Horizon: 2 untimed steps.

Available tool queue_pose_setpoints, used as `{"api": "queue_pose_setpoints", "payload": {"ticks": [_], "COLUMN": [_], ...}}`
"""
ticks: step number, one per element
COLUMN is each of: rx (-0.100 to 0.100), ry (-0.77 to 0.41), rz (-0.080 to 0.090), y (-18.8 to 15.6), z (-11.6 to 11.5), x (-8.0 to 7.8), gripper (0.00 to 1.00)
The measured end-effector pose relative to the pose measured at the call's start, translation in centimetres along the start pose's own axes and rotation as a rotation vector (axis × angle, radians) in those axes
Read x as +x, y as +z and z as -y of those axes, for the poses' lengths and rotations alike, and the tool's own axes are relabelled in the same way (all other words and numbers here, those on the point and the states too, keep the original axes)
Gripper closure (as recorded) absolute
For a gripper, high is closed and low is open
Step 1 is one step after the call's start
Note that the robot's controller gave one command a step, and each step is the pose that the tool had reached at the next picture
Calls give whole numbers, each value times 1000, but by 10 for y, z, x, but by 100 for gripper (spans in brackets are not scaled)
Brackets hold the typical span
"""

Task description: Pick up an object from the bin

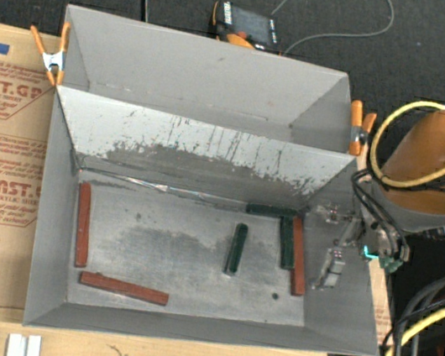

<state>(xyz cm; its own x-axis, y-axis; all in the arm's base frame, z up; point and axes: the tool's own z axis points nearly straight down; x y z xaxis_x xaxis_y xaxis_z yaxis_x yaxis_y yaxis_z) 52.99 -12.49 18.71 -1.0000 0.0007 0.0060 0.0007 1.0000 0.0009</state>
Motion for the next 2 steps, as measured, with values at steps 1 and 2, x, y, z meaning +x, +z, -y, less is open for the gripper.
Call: {"api": "queue_pose_setpoints", "payload": {"ticks": [1, 2], "rx": [1, -4], "ry": [-346, -854], "rz": [4, 6], "y": [83, 118], "z": [13, 3], "x": [-40, -39], "gripper": [0, 0]}}
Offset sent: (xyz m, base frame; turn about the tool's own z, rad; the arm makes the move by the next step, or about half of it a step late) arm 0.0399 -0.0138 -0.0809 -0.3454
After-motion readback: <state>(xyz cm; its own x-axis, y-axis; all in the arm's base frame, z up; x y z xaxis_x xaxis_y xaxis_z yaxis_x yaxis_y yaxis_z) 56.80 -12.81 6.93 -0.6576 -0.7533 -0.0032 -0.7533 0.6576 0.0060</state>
